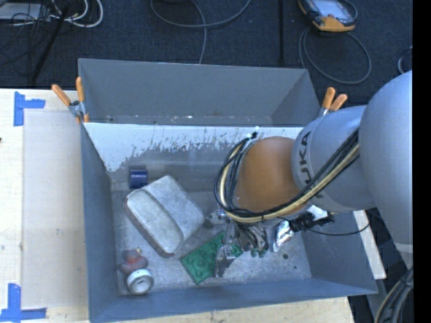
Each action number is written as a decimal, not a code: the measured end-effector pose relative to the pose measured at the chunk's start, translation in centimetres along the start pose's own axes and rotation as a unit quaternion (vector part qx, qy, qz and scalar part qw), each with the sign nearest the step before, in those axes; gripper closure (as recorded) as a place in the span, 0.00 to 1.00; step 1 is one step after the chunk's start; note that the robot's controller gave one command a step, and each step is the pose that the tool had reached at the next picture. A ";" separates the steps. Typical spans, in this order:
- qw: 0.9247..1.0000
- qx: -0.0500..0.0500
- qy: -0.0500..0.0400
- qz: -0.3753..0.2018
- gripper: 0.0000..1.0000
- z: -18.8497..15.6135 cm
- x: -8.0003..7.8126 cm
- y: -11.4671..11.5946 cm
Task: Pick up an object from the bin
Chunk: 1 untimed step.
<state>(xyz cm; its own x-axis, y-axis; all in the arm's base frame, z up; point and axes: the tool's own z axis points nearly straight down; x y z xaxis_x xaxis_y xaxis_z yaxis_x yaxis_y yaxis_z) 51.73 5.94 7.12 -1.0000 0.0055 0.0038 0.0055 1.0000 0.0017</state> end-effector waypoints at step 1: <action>1.000 0.000 0.001 0.000 1.00 -0.4 -0.1 0.0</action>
Offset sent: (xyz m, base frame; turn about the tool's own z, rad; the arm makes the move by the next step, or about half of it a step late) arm 0.0000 0.0000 0.0000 0.0000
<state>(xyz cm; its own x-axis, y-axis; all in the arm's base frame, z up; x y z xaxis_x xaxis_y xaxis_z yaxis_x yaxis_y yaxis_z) 51.80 5.91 7.51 -1.0000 0.0061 0.0048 0.0061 1.0000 0.0012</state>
